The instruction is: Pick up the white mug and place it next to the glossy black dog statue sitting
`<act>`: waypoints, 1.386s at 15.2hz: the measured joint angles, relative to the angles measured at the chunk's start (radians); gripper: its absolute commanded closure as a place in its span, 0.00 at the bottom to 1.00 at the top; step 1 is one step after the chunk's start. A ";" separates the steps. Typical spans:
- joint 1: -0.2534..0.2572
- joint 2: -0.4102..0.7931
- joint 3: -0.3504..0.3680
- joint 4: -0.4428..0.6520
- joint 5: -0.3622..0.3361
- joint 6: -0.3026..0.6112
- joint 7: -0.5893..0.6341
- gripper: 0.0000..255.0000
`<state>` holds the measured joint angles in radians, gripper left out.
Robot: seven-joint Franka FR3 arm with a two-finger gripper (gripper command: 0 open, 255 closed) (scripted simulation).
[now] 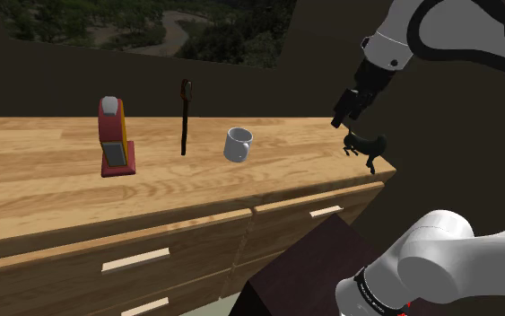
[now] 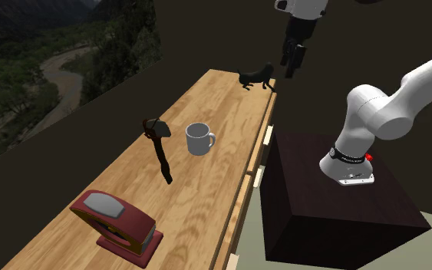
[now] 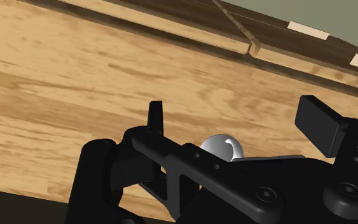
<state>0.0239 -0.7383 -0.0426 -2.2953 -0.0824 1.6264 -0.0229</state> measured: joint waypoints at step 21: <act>0.022 0.677 -0.021 0.245 0.055 0.398 -0.004 0.00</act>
<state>0.0462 -0.0611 -0.0641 -2.0501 -0.0271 2.0246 -0.0269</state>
